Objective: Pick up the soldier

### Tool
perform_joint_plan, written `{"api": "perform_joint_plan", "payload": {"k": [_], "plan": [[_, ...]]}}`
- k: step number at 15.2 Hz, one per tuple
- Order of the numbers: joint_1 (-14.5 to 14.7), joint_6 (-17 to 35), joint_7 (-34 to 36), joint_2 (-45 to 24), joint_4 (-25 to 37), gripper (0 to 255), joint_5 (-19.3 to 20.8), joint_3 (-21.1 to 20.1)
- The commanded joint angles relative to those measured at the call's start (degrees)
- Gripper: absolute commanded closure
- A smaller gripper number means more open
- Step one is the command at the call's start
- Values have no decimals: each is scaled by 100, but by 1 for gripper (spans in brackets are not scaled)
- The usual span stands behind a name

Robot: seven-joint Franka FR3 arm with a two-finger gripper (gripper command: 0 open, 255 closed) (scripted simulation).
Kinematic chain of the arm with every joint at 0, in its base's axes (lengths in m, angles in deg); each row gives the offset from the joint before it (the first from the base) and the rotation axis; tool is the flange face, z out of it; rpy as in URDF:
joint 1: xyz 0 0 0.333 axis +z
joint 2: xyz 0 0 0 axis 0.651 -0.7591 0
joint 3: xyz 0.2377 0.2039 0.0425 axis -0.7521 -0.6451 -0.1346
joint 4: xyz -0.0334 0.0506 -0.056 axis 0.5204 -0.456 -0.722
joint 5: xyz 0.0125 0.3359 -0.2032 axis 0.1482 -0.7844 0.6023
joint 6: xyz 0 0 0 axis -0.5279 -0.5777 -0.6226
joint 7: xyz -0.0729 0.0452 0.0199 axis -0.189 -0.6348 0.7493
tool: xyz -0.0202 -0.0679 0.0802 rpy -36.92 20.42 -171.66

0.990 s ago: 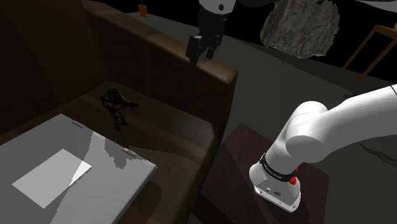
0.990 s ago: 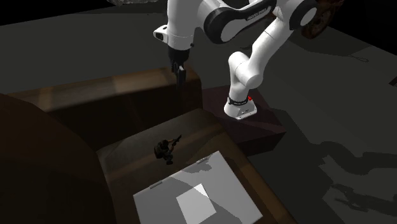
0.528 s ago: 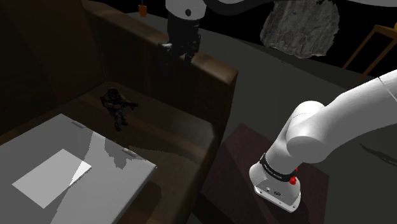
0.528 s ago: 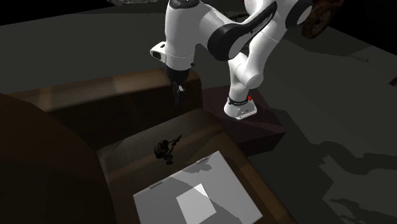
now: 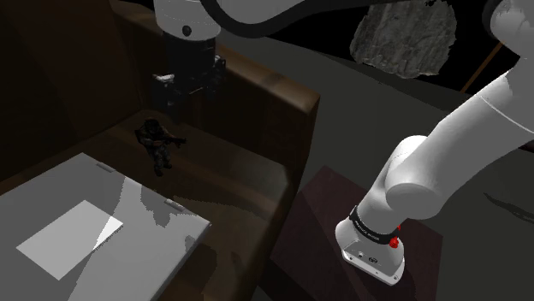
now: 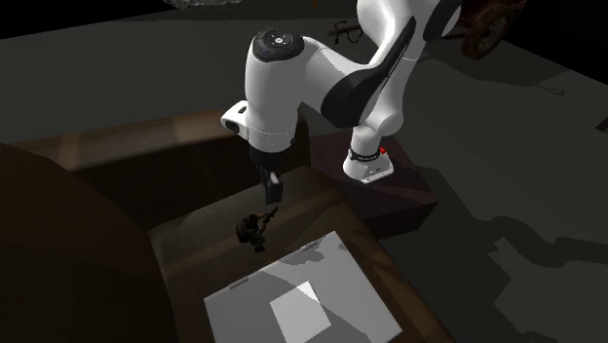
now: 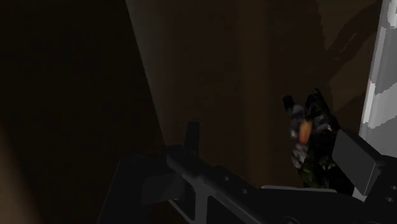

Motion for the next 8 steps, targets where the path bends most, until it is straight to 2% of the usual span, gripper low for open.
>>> {"api": "perform_joint_plan", "payload": {"k": [1,4,8], "plan": [[29,11,332,-408,331,0,183,-231],[127,-43,817,-1060,884,0,551,-523],[140,257,870,-1082,598,0,579,-515]]}}
